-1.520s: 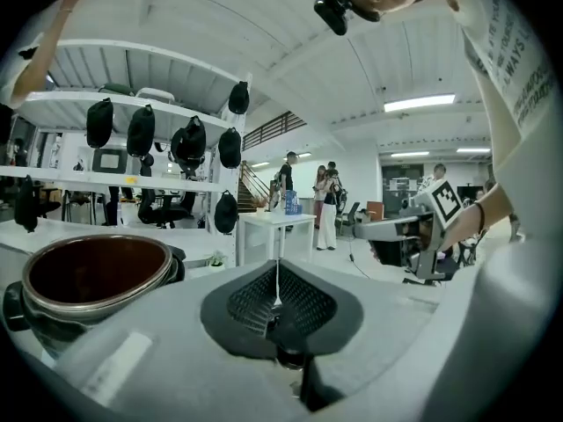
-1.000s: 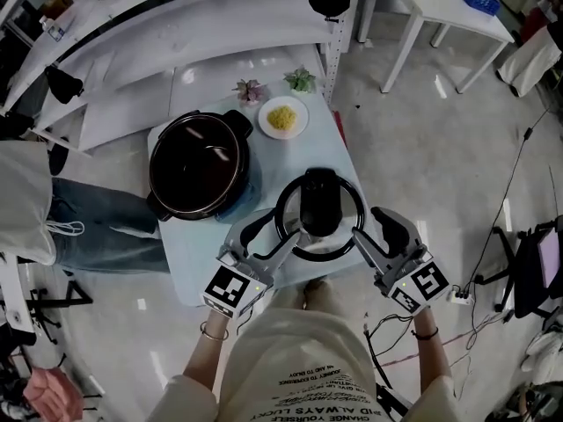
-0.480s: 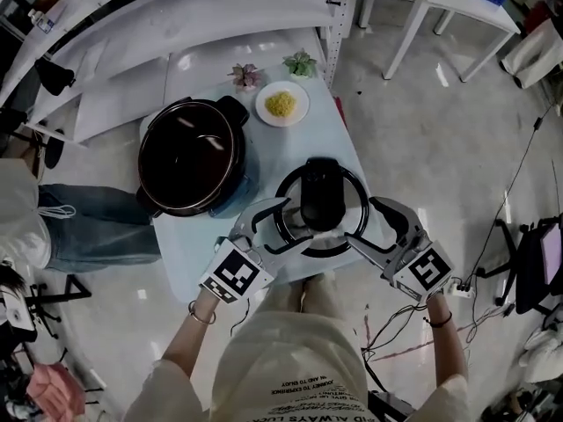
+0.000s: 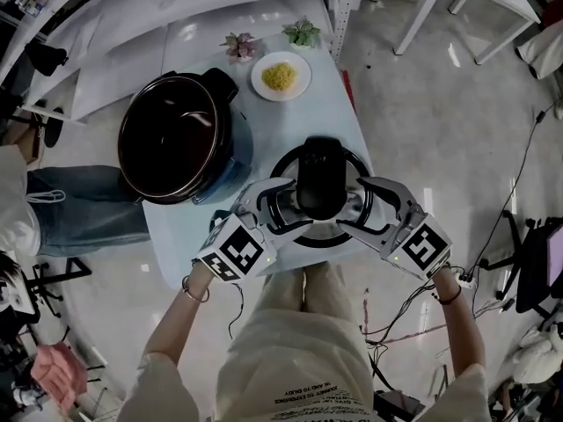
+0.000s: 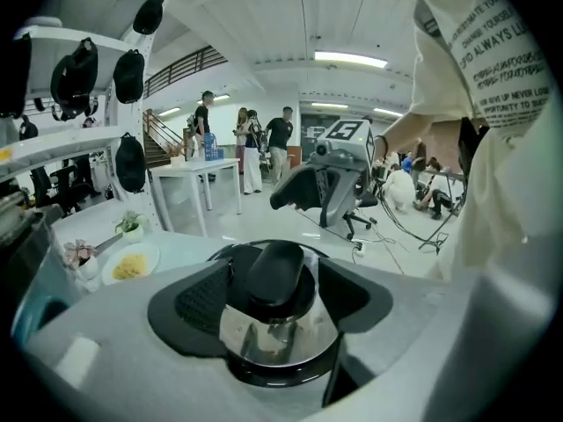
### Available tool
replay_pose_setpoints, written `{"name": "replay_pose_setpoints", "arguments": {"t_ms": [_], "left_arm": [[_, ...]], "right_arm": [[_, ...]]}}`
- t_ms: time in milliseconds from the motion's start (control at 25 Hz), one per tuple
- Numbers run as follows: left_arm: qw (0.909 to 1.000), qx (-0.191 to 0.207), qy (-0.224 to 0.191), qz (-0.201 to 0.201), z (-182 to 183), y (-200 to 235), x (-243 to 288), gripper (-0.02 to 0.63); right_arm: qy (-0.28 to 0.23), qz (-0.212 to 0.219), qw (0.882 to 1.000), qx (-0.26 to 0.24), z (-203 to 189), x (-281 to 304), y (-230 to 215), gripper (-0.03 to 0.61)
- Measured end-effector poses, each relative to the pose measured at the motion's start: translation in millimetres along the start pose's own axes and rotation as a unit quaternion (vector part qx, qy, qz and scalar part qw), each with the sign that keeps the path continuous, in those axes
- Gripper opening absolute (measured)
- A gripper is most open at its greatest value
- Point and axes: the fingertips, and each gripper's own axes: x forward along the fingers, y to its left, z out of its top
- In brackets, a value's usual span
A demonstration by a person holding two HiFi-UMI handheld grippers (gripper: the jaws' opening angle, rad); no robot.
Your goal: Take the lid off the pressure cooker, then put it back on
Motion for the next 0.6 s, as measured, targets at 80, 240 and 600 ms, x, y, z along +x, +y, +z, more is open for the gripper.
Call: {"name": "replay_pose_setpoints", "arguments": {"t_ms": [80, 240, 600], "left_arm": [[0.9999, 0.011, 0.004, -0.010, -5, 0, 10, 0.304], [0.9996, 0.012, 0.017, -0.019, -15, 3, 25, 0.304], [0.9977, 0.025, 0.042, -0.047, -30, 3, 45, 0.302]], "right_arm": [[0.007, 0.015, 1.000, -0.005, -7, 8, -1, 0.310], [0.011, 0.040, 0.999, -0.003, -18, 21, -3, 0.310], [0.036, 0.085, 0.996, -0.018, -39, 44, -3, 0.308]]}}
